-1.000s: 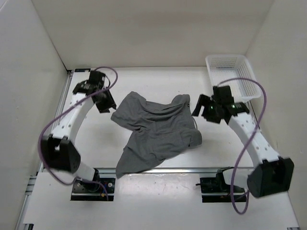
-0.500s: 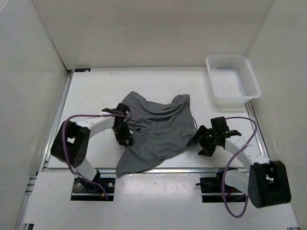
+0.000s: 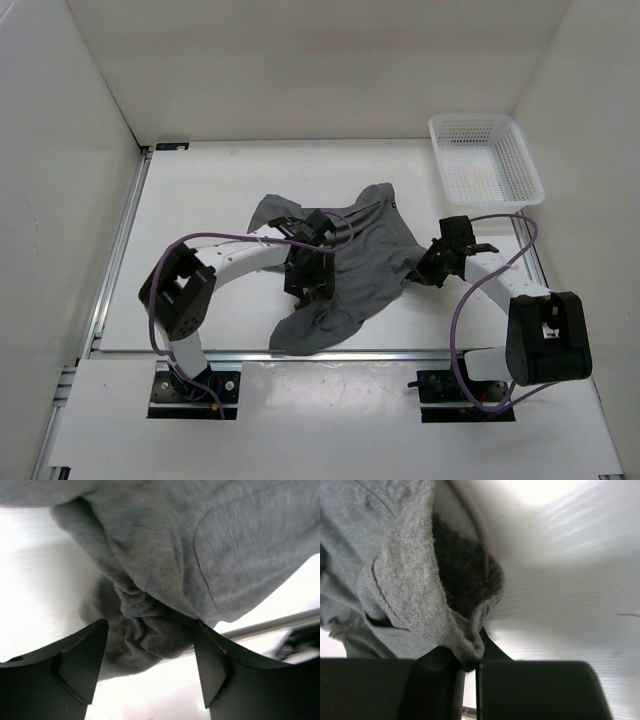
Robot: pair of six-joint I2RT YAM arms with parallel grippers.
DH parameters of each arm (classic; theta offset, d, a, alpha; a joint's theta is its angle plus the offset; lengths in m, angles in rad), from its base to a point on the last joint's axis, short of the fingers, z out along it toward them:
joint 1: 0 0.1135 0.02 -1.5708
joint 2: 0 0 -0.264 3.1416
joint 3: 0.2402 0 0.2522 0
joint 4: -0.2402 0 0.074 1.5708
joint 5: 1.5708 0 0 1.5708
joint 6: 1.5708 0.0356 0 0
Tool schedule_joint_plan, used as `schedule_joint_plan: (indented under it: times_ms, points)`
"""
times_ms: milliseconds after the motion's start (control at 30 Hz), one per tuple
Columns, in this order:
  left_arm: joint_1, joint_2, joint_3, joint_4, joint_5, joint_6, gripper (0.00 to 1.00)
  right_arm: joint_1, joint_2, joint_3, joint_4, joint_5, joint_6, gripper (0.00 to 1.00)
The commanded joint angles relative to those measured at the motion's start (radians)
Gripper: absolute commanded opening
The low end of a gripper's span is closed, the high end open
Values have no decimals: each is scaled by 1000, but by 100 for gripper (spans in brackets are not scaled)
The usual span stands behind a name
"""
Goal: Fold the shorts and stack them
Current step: Flatten the shorts out
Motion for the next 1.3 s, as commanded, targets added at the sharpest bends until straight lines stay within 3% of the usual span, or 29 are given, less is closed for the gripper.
schedule_joint_plan:
  times_ms: [0, 100, 267, 400, 433, 467, 500, 533, 600, 667, 700, 733, 833, 900, 1000, 1067, 1100, 1133, 1267]
  points:
    - [-73, 47, 87, -142, -139, 27, 81, -26, 6, 19, -21, 47, -27, 0]
    - [-74, 58, 97, -169, -190, 8, 61, -48, -15, 19, -44, 57, -52, 0]
    - [-64, 38, 97, -178, -228, -12, 11, -66, -35, 29, -85, 89, -95, 0]
    - [-64, 29, 77, -178, -183, -21, 11, -77, -35, 59, -126, 98, -140, 0]
    - [-74, 18, 66, -169, -169, -33, 11, -77, -35, 72, -142, 87, -151, 7]
    - [-83, 18, 66, -169, -140, -33, 11, -67, -49, 103, -155, 87, -165, 20]
    - [-83, 9, 52, -155, -126, -48, 11, -53, -82, 118, -180, 101, -194, 57]
    - [-83, 9, 37, -144, -115, -70, 15, -12, -104, 135, -200, 127, -203, 71]
    - [-83, -2, 19, -133, -81, -79, 26, 36, -159, 187, -240, 187, -219, 91]
    - [-83, -32, -9, -95, -51, -105, 44, 94, -187, 212, -296, 250, -219, 96]
    - [-83, -42, -9, -81, -22, -105, 55, 108, -208, 226, -312, 261, -219, 97]
    - [-83, -52, -9, -71, -8, -105, 59, 134, -219, 226, -338, 261, -219, 97]
    - [-83, -52, -9, -44, 28, -116, 61, 209, -267, 214, -350, 273, -170, 96]
    - [-83, -28, 26, -31, 49, -125, 55, 271, -287, 201, -338, 258, -139, 92]
    - [-83, 4, 73, -31, 75, -125, 38, 457, -298, 174, -288, 219, -84, 76]
    - [-83, 17, 87, -31, 87, -125, 38, 525, -298, 161, -252, 210, -50, 70]
    - [-83, 17, 87, -31, 88, -125, 40, 582, -298, 152, -252, 210, -36, 70]
    - [-83, 1, 87, -31, 88, -115, 49, 607, -298, 152, -240, 227, -26, 68]
    - [-34, -86, 2, -31, 88, -104, 62, 700, -266, 152, -200, 236, -7, 60]
